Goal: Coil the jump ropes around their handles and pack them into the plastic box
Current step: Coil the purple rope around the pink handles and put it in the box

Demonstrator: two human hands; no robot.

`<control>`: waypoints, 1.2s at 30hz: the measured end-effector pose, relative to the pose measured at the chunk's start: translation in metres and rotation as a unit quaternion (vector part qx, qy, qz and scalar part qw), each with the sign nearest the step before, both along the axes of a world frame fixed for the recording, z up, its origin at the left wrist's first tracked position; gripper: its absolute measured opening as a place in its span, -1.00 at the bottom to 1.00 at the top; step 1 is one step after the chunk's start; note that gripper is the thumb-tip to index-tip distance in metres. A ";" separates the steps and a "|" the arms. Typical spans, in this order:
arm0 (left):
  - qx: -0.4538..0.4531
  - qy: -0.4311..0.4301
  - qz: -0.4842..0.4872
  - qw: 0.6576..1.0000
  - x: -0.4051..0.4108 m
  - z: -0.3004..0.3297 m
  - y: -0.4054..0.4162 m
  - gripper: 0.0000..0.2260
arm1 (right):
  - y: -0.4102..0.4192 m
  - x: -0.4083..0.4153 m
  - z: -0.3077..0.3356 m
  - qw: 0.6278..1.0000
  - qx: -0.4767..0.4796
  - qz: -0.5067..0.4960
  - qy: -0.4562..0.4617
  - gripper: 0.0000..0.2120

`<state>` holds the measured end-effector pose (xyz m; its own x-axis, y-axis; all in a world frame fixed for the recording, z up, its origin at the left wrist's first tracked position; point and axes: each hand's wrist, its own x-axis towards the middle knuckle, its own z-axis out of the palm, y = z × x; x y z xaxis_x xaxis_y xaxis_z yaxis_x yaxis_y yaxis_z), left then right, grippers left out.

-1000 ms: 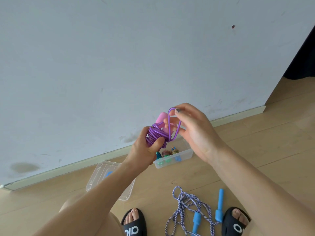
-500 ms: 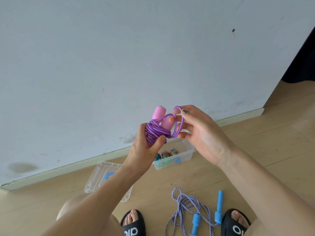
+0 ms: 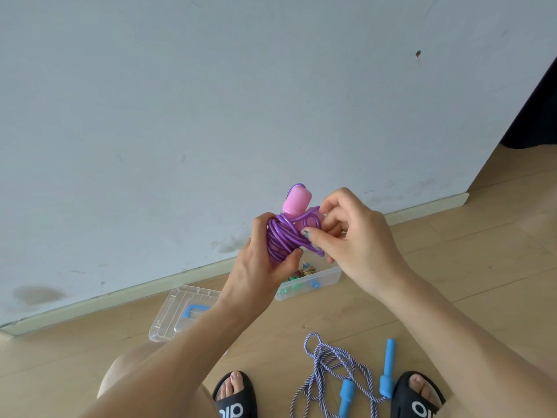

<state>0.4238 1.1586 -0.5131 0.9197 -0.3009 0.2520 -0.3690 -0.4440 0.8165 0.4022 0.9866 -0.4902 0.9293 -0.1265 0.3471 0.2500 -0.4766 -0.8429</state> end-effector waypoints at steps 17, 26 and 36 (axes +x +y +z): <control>0.103 -0.100 -0.028 0.989 0.011 -0.011 0.016 -0.53 | -0.008 -0.001 -0.005 0.982 -0.178 -0.015 -0.065 -0.74; 0.106 -0.102 -0.043 0.988 0.009 -0.011 0.019 -0.54 | -0.009 -0.006 -0.006 0.993 -0.108 0.008 -0.039 -0.75; 0.087 -0.076 -0.085 0.990 0.010 -0.014 0.022 -0.56 | -0.003 -0.013 -0.008 0.979 -0.170 -0.017 -0.110 -0.77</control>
